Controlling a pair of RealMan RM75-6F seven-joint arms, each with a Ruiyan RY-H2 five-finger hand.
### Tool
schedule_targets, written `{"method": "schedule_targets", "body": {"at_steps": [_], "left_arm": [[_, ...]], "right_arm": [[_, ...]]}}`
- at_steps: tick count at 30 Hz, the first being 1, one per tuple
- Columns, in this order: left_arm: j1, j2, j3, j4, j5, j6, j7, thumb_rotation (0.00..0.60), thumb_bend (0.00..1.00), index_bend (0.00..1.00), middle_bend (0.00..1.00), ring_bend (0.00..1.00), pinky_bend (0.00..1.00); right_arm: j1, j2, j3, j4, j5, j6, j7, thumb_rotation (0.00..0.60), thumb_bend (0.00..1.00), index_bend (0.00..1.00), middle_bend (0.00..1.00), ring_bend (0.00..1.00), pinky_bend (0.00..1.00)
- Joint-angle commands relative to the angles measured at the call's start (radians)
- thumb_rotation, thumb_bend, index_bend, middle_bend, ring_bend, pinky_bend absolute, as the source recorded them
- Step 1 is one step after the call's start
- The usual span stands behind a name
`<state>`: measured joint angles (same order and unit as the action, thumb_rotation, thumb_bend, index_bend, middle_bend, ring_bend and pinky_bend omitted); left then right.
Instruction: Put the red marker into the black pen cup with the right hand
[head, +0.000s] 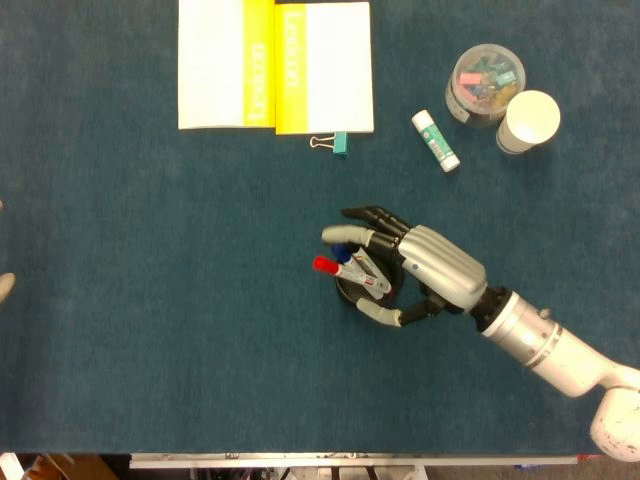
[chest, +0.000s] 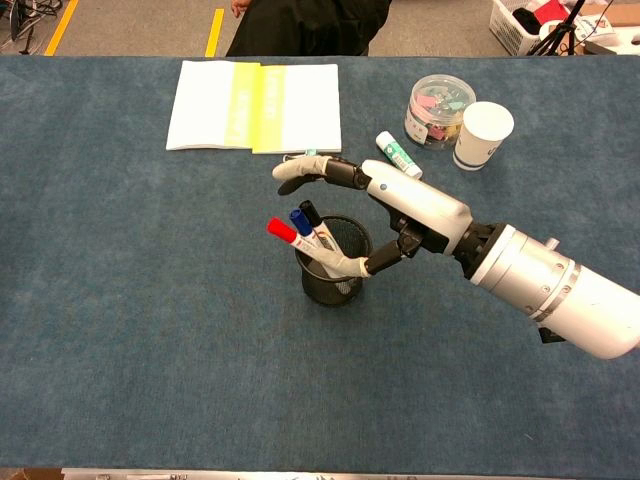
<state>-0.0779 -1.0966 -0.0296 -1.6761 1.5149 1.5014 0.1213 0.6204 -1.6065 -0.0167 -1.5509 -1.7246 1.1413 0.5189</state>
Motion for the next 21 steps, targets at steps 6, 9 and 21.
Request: {"method": "schedule_targets", "body": {"at_steps": [6, 9, 21], "left_arm": [[-0.004, 0.000, -0.005, -0.003, -0.002, -0.002, 0.005, 0.600, 0.15, 0.28, 0.21, 0.18, 0.15], [-0.009, 0.001, -0.009, 0.000, -0.006, -0.006, 0.005, 0.600, 0.15, 0.28, 0.21, 0.18, 0.15], [-0.031, -0.048, -0.019, 0.059, -0.010, -0.028, -0.023, 0.600, 0.15, 0.28, 0.21, 0.18, 0.15]], "right_arm": [[-0.019, 0.064, 0.009, -0.031, -0.018, 0.075, -0.048, 0.577, 0.51, 0.04, 0.18, 0.00, 0.00], [-0.049, 0.127, 0.015, -0.063, -0.012, 0.120, -0.141, 0.578, 0.51, 0.04, 0.18, 0.00, 0.00], [-0.194, 0.331, 0.052, -0.155, 0.166, 0.217, -0.556, 0.600, 0.51, 0.22, 0.27, 0.02, 0.00]]}}
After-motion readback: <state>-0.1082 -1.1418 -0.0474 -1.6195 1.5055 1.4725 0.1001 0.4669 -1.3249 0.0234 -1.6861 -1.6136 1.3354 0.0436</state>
